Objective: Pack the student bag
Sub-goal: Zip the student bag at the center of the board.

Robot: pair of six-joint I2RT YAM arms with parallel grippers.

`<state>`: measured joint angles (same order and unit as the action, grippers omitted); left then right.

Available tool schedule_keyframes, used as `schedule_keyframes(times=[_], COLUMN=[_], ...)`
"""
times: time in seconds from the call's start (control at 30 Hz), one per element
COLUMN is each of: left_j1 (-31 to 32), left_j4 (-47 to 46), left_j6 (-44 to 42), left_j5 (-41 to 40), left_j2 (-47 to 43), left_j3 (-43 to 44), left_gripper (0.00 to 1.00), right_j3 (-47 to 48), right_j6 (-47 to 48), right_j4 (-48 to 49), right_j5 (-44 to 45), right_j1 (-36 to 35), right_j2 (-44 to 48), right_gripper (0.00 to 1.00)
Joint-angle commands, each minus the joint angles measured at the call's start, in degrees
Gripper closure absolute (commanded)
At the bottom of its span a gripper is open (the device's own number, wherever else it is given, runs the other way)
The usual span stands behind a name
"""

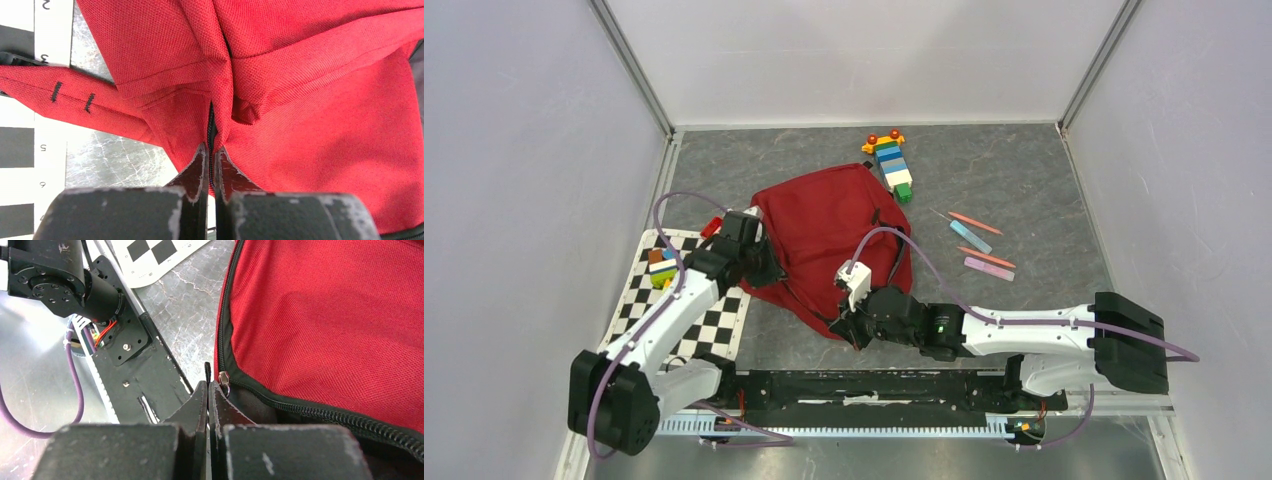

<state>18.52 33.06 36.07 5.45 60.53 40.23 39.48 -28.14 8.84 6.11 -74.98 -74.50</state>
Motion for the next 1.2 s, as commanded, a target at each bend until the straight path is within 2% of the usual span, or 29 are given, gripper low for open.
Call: schedule_keyframes(times=[0.0,0.1,0.17,0.27,0.37,0.5,0.63,0.77,0.93,1.07,1.17], left_j1=[-3.3,-3.5,-3.5,-3.4,-3.3,-1.2,3.2,7.2,13.1,15.4,15.7], left_j4=[-5.2,-4.1,-4.1,-3.3,-2.0,-1.7,1.2,1.7,0.2,-1.9,-3.1], left_j6=[-7.7,-7.6,-6.8,-5.4,-3.1,1.6,5.3,10.0,14.7,16.2,16.4], left_j5=[-7.3,-7.2,-5.9,-3.0,0.2,4.1,2.9,1.5,-0.7,-2.0,-2.5], left_j2=[3.6,3.9,3.0,0.7,-2.4,-7.8,-12.9,-17.0,-17.6,-17.0,-16.5], left_j3=[7.0,8.7,8.1,6.2,3.1,-2.0,-4.4,-6.5,-9.3,-10.5,-10.7], left_gripper=[0.98,0.96,0.82,0.55,0.37,0.27,0.18,0.14,0.14,0.25,0.41], right_j3=[0.3,1.3,2.0,3.5,4.7,5.5,6.5,6.7,6.8,6.5,6.2], right_j6=[0.4,0.8,1.3,2.1,2.6,2.7,2.6,2.0,1.3,1.2,1.0], right_j4=[-3.5,-3.5,-3.4,-3.3,-3.2,-2.0,-1.4,-0.3,0.6,0.6,0.6], right_j5=[-0.8,-0.4,-0.1,0.0,-0.6,-1.6,-2.7,-3.6,-4.7,-4.8,-4.8], right_j1=[-0.8,-0.7,-0.7,-0.7,-0.7,-0.7,-0.7,-0.7,-0.7,-0.7,-0.7], right_j2=[1.1,0.9,0.5,-0.6,-1.9,-3.5,-5.0,-5.9,-6.6,-6.4,-6.2], right_gripper=[1.0,1.0,1.0,1.0,1.0,1.0,1.0,1.0,1.0,1.0,1.0])
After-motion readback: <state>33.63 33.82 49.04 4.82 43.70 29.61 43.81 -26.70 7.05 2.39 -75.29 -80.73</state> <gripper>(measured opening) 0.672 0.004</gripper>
